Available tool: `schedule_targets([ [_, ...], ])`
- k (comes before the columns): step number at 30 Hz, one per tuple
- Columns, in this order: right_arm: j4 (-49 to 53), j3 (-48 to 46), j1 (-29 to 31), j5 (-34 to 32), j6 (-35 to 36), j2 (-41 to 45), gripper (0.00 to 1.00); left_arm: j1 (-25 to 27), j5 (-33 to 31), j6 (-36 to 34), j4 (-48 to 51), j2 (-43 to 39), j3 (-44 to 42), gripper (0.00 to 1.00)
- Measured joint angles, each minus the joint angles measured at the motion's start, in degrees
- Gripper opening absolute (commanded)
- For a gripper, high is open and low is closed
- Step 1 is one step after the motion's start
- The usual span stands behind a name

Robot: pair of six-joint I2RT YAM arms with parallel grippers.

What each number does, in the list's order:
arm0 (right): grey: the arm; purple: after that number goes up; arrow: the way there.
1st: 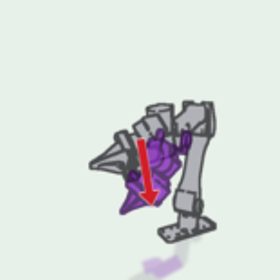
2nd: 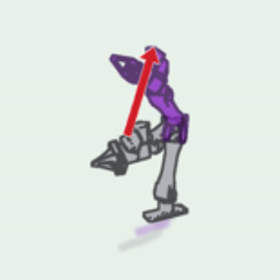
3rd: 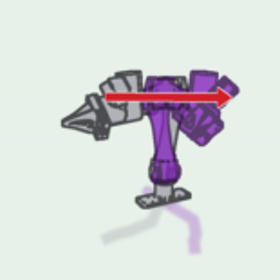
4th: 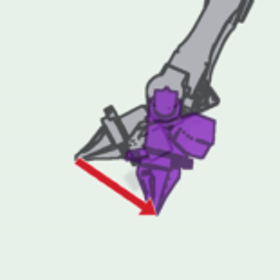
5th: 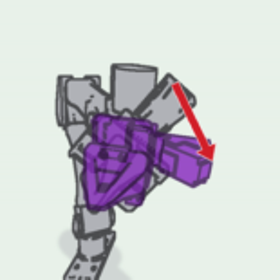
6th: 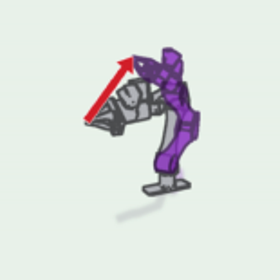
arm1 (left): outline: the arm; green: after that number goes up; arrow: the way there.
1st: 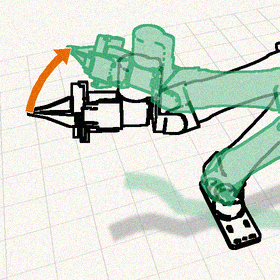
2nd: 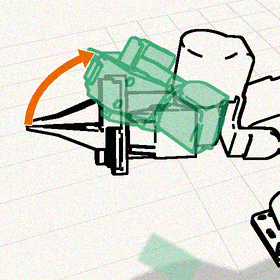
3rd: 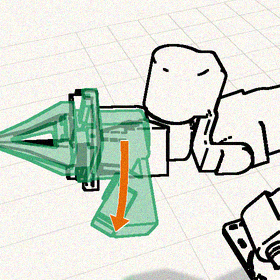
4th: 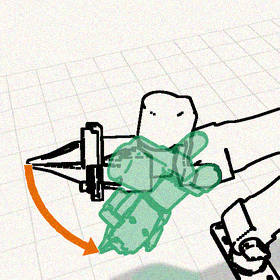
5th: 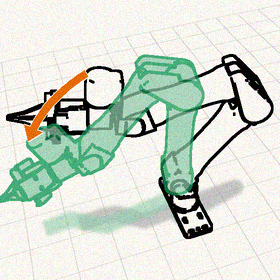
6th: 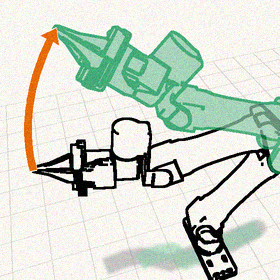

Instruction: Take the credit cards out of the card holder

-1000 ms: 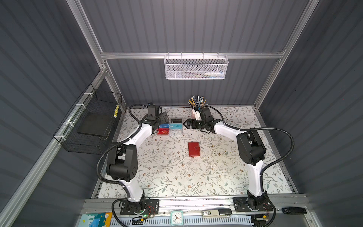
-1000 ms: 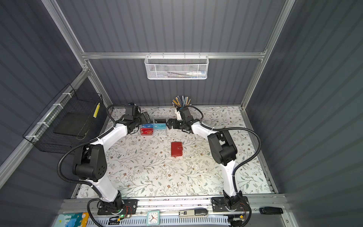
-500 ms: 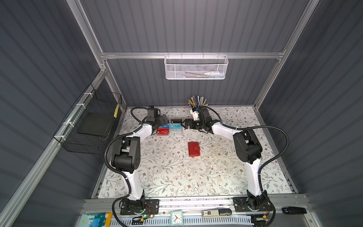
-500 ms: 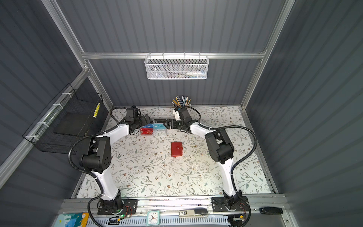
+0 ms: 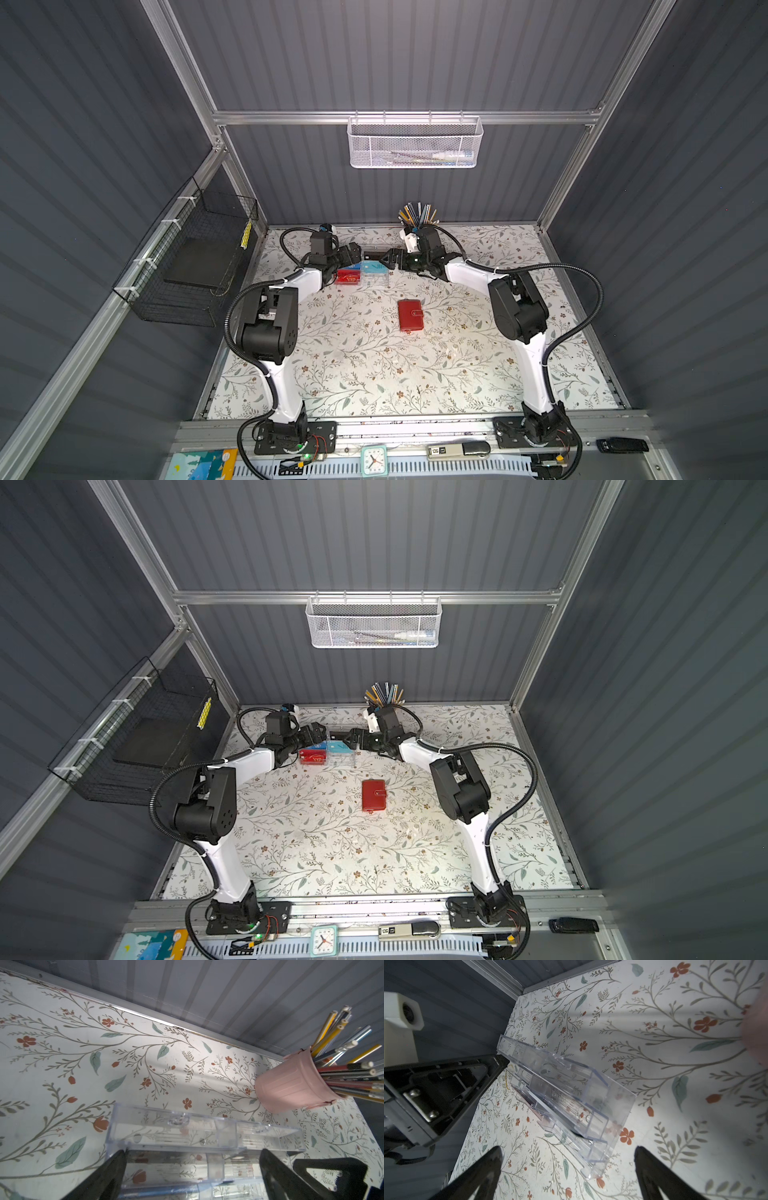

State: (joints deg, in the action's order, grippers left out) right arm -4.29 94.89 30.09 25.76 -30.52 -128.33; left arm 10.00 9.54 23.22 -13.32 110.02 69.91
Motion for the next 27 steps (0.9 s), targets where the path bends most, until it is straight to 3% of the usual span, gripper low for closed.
schedule_targets([
  [11,-1.5,-4.1,-1.1,0.0,-0.1,0.3,0.99,0.8,3.2,3.8,-10.8,-1.4,-6.8,1.00],
  [27,-2.7,-12.9,-2.6,-0.2,0.2,7.2,0.99,5.7,4.5,8.9,-12.9,-5.6,-12.3,1.00],
])
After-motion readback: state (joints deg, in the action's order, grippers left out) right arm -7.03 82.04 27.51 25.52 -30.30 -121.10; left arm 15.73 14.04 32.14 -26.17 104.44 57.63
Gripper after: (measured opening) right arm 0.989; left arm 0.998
